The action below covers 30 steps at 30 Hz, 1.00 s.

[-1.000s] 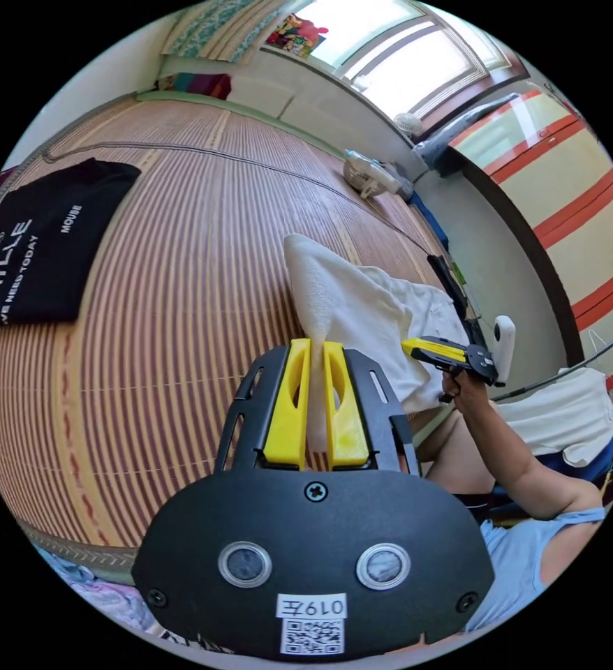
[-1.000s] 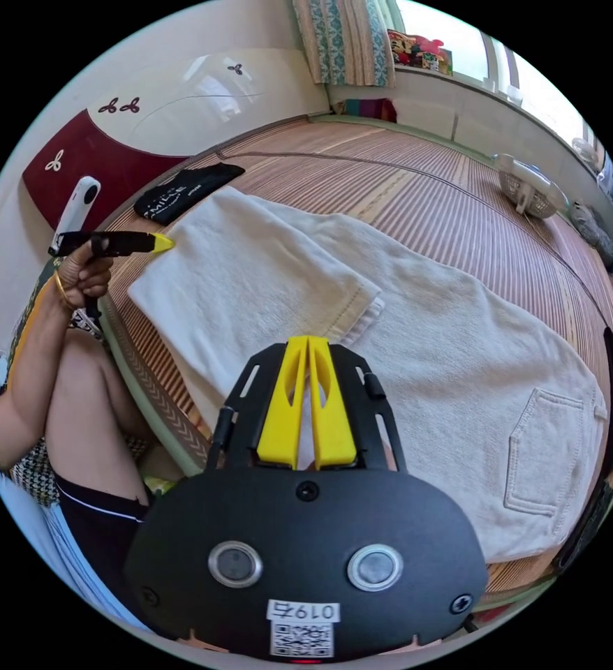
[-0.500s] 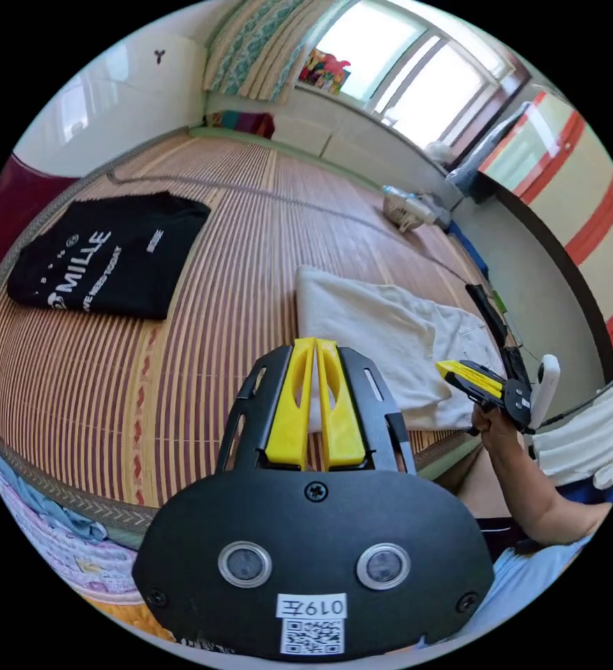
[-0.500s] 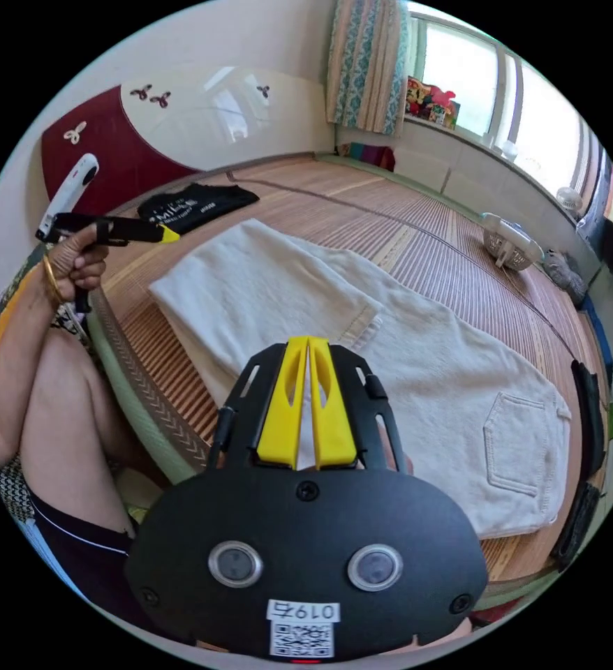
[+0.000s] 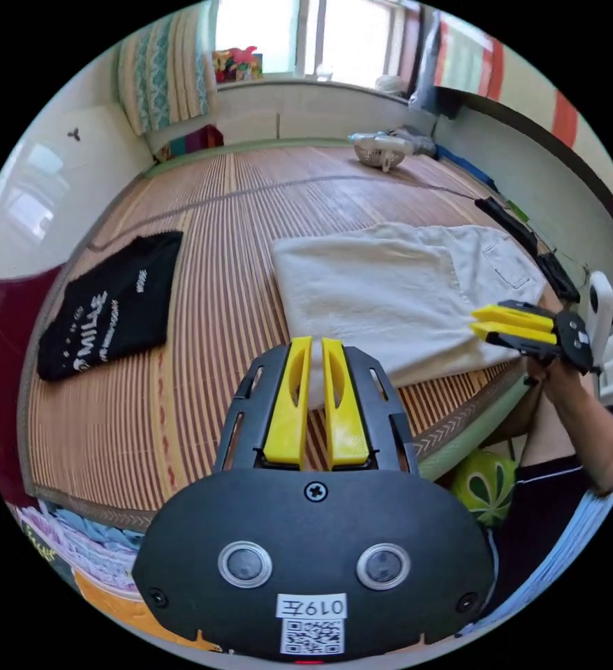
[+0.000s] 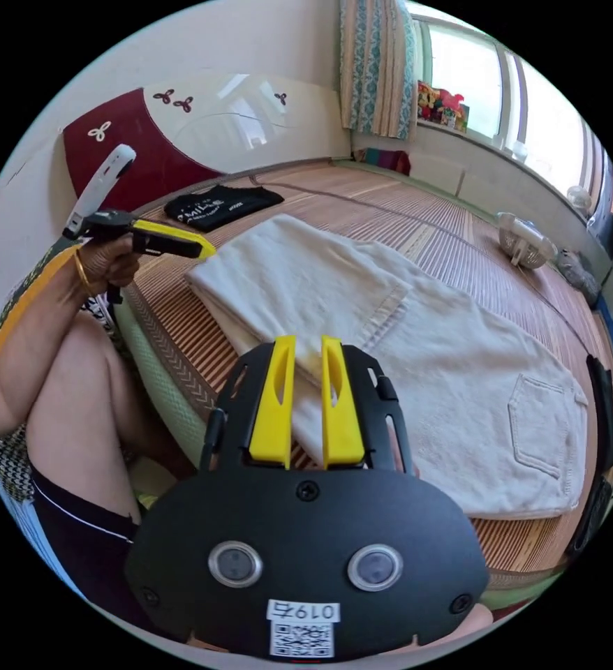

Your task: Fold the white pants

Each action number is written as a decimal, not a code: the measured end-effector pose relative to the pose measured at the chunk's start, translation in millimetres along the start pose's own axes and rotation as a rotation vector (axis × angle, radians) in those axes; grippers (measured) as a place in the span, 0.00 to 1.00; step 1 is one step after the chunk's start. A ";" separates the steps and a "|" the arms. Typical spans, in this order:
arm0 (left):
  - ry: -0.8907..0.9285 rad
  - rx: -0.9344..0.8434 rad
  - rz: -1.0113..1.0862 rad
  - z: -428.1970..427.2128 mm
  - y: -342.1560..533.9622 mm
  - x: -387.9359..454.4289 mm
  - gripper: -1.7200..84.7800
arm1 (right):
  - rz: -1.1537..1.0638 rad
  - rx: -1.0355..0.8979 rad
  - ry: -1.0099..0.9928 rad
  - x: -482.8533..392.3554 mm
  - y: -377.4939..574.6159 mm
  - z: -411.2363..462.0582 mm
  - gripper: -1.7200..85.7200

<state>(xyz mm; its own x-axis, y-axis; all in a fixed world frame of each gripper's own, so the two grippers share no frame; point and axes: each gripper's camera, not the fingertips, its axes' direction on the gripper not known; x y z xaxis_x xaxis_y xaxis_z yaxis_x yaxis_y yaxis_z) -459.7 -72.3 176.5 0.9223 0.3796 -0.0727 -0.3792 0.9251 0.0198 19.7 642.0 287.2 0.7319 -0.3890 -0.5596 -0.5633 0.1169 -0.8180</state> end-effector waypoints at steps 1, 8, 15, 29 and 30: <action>-0.064 0.055 0.086 -16.0 16.4 22.0 0.03 | -0.024 0.032 0.044 -7.1 6.8 -10.4 0.08; -0.576 0.088 0.573 -3.5 124.6 167.7 0.04 | -0.092 0.079 0.118 -39.6 46.5 -24.8 0.09; -0.612 0.071 0.578 15.4 139.0 219.8 0.06 | -0.037 0.081 0.127 -66.0 49.9 -17.0 0.09; -0.647 0.031 0.608 52.3 174.9 279.7 0.05 | 0.009 0.056 0.239 -107.7 71.4 -13.6 0.07; -0.654 0.030 0.609 54.2 175.9 282.0 0.05 | 0.006 0.055 0.243 -110.0 71.8 -13.3 0.07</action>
<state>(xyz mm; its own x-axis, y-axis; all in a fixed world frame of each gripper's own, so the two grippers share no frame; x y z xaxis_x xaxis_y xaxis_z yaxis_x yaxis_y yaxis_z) -262.2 198.0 213.6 0.4233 0.7261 0.5418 -0.8235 0.5577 -0.1042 -106.3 681.1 291.7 0.6109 -0.5957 -0.5215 -0.5407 0.1673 -0.8244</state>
